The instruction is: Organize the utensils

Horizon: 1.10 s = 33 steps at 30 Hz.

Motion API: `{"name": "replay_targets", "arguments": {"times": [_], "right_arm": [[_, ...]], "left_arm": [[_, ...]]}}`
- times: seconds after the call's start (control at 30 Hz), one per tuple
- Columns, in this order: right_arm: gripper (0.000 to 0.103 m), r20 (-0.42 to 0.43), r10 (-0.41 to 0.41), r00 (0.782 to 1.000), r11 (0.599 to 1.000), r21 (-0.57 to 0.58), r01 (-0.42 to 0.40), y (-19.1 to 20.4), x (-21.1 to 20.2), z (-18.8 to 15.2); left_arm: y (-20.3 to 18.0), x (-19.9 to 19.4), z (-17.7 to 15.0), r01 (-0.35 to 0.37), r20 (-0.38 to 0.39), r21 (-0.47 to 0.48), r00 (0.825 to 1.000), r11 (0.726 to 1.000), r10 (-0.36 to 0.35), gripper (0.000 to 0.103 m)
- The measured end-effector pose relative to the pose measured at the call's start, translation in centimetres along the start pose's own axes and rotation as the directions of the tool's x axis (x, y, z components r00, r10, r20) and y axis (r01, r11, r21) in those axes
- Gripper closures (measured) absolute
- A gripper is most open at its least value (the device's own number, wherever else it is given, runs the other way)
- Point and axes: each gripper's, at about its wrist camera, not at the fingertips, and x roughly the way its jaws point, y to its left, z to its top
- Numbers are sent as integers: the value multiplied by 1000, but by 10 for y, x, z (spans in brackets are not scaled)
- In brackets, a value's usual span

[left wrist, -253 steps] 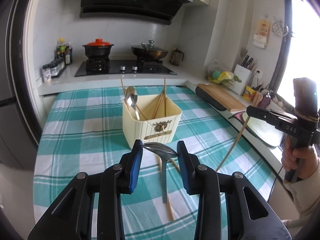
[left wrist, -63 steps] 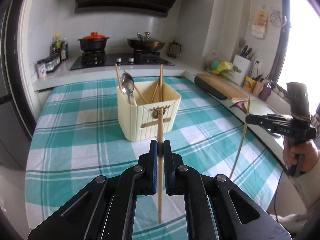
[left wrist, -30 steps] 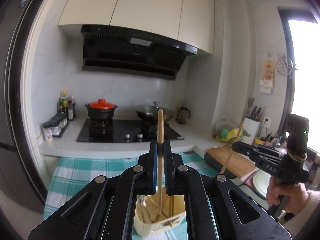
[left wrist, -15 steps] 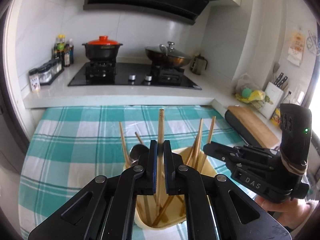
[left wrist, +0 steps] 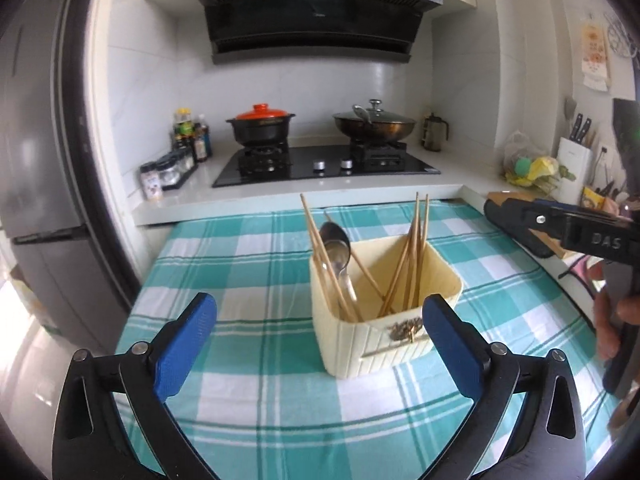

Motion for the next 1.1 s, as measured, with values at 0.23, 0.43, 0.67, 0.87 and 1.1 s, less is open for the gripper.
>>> {"name": "replay_targets", "arguments": {"times": [0.23,0.43,0.67,0.87,1.1], "right_arm": [[0,30,-14,999,999,29,13,33,-88,-60],[0,46,-53,998,998,-23,54,55,-133,-101],[0,73,-67,995,997,-39,70,66,-164,-106],[0,91,-66,994,997,-20,69,70,-185,-103],[0,102,-129,986,987,-78,138,89,-193,-104]], "left_arm": [[-12,-68,-36,-93,49,-92,994,991,98,0],[-22,-107,-47,-203,75,-18,976,979,204,0],[-27,-138,-43,-151,70,-26,986,988,153,0],[-27,-155,-44,-140,57,-34,988,990,141,0],[-25,-161,-44,-147,52,-26,988,989,148,0]]}}
